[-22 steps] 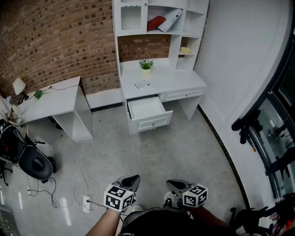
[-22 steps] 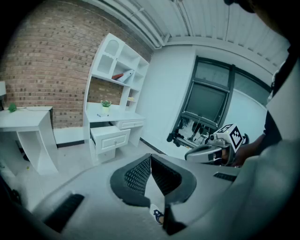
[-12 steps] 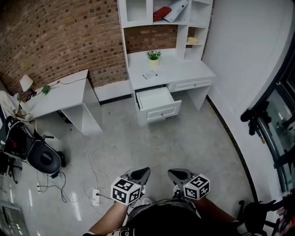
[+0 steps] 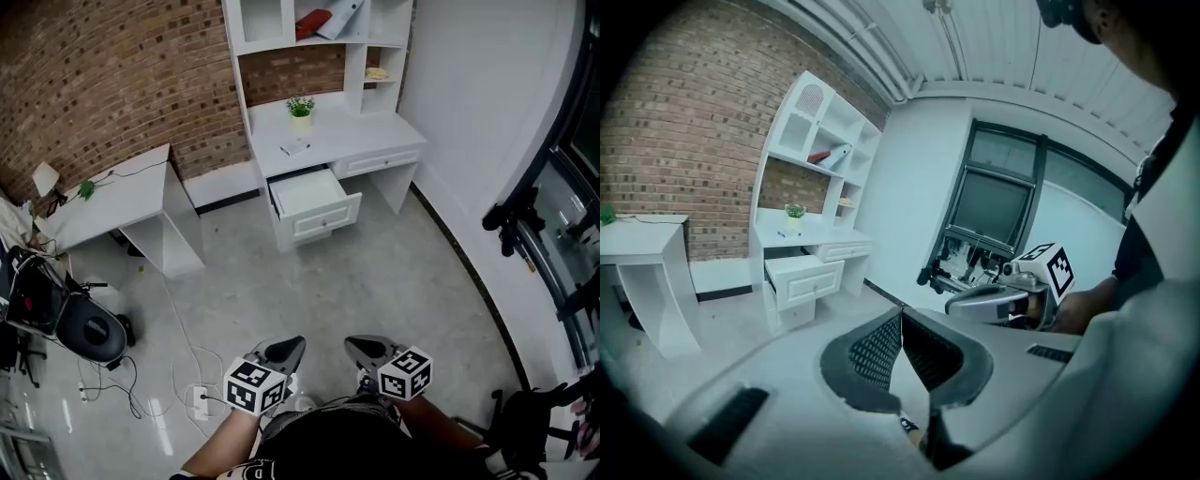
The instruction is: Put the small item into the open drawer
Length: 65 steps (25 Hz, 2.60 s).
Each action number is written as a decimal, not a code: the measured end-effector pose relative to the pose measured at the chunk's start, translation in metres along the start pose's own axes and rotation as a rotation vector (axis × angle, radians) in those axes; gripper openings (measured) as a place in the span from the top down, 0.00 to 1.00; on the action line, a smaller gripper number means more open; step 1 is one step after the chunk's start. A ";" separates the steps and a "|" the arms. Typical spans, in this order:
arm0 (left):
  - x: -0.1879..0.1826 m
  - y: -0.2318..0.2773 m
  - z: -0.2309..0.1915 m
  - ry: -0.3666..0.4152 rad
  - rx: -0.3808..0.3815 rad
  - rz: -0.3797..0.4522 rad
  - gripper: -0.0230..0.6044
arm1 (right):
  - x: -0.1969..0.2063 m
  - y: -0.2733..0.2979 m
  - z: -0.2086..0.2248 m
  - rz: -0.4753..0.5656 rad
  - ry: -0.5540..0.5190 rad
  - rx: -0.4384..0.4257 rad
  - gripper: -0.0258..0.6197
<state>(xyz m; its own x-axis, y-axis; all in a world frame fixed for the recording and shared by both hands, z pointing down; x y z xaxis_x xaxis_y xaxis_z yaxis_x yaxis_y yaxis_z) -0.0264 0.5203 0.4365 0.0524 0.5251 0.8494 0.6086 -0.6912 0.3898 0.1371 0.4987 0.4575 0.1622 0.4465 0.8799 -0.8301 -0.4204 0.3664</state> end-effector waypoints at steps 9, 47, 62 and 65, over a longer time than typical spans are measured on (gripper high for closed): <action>0.021 -0.037 -0.023 -0.030 -0.017 -0.013 0.93 | 0.002 0.016 -0.032 -0.010 0.006 0.035 0.95; -0.117 0.146 -0.147 -0.017 -0.049 -0.055 0.93 | -0.113 0.141 0.174 -0.008 0.078 -0.036 0.95; -0.158 0.216 -0.167 0.000 -0.117 -0.075 0.93 | -0.144 0.160 0.263 -0.011 0.104 -0.055 0.95; -0.158 0.220 -0.176 -0.013 -0.126 -0.087 0.93 | -0.145 0.168 0.272 -0.013 0.118 -0.055 0.95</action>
<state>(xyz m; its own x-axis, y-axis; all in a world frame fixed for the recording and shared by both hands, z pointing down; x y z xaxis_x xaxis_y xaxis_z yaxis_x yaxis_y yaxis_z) -0.0401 0.1976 0.4509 0.0147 0.5918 0.8059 0.5073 -0.6990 0.5040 0.1189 0.1488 0.4737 0.1116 0.5426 0.8325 -0.8570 -0.3715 0.3570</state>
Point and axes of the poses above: the fingertips, and each gripper's own axes: y forward along the fingers, z to its right, x out of its underside, the point moved 5 cm from there along -y, backward along the fingers, and after that the axes turned 4 degrees about -y, right-handed, at the moved point
